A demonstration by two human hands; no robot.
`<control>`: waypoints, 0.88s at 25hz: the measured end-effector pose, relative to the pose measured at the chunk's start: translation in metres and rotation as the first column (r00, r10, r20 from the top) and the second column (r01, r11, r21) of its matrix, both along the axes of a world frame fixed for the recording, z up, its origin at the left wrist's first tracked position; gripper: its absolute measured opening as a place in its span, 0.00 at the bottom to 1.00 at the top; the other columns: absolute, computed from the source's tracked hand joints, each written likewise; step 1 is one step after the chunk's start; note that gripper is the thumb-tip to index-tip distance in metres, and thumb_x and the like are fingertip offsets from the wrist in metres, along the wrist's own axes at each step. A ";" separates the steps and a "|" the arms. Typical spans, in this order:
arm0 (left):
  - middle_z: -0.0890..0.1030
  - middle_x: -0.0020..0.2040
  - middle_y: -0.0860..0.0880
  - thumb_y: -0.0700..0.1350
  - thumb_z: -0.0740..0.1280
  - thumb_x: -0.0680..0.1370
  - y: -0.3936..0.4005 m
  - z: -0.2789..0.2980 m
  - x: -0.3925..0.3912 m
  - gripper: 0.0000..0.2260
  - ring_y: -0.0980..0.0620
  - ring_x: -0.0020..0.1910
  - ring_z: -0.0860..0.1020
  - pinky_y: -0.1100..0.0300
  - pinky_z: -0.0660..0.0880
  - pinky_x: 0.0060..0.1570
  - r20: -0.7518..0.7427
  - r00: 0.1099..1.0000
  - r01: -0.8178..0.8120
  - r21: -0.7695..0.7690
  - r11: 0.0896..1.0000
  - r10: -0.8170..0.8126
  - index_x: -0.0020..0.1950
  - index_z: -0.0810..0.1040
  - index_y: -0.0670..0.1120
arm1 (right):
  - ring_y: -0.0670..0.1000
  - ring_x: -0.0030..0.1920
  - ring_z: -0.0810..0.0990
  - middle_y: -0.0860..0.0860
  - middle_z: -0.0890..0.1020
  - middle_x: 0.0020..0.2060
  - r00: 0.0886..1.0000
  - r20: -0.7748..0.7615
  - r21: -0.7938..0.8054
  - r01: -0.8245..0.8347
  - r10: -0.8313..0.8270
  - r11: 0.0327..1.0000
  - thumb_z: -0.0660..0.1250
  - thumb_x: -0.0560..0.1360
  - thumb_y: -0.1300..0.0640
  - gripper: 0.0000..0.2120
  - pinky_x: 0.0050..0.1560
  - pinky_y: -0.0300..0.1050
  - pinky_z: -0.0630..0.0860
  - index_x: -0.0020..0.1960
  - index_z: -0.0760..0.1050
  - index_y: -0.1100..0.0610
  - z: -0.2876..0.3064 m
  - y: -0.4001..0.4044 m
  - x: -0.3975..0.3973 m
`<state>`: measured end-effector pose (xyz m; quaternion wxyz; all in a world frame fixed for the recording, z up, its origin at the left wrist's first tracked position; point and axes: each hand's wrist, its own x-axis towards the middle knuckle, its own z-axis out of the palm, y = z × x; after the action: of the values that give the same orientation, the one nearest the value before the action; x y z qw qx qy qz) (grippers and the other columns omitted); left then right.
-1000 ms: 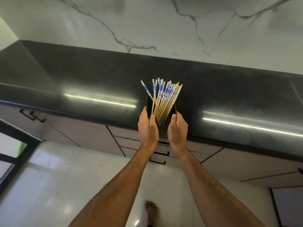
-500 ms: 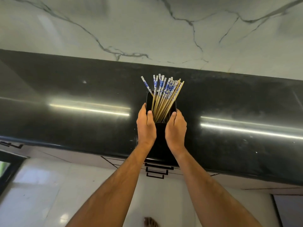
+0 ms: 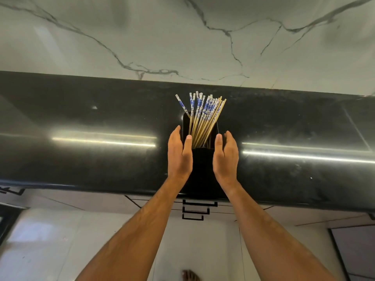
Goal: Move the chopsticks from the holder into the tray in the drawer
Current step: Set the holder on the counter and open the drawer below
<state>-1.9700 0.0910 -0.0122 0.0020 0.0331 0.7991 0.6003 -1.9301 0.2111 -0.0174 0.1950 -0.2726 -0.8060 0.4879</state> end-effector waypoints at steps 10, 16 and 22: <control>0.71 0.73 0.45 0.49 0.59 0.84 -0.065 -0.056 0.097 0.22 0.50 0.72 0.70 0.57 0.67 0.73 -0.357 0.899 0.105 -0.387 0.916 -0.255 0.77 0.65 0.45 | 0.54 0.65 0.77 0.58 0.80 0.62 0.992 -0.006 0.541 -0.104 0.127 0.835 0.63 0.84 0.56 0.17 0.67 0.41 0.73 0.69 0.75 0.64 -0.048 -0.021 0.136; 0.77 0.66 0.42 0.44 0.61 0.83 -0.097 -0.116 0.146 0.18 0.46 0.67 0.75 0.52 0.73 0.70 -0.330 0.811 0.235 -0.571 0.787 -0.482 0.72 0.72 0.40 | 0.54 0.57 0.82 0.57 0.83 0.56 0.944 0.195 0.599 -0.330 0.266 0.730 0.64 0.82 0.58 0.14 0.63 0.42 0.75 0.64 0.78 0.62 -0.101 -0.026 0.189; 0.79 0.64 0.37 0.39 0.61 0.84 -0.078 -0.157 0.142 0.14 0.38 0.62 0.78 0.45 0.76 0.64 0.112 0.832 0.435 -0.739 0.514 -0.543 0.69 0.73 0.37 | 0.58 0.68 0.77 0.58 0.78 0.68 0.720 0.617 0.456 -0.656 0.318 0.602 0.65 0.82 0.59 0.21 0.72 0.51 0.71 0.74 0.71 0.60 -0.145 -0.021 0.162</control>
<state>-1.8283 0.0128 -0.1691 0.1307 0.2931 0.9269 0.1947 -1.7684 0.1903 -0.1625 -0.0734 -0.0587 -0.9870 0.1301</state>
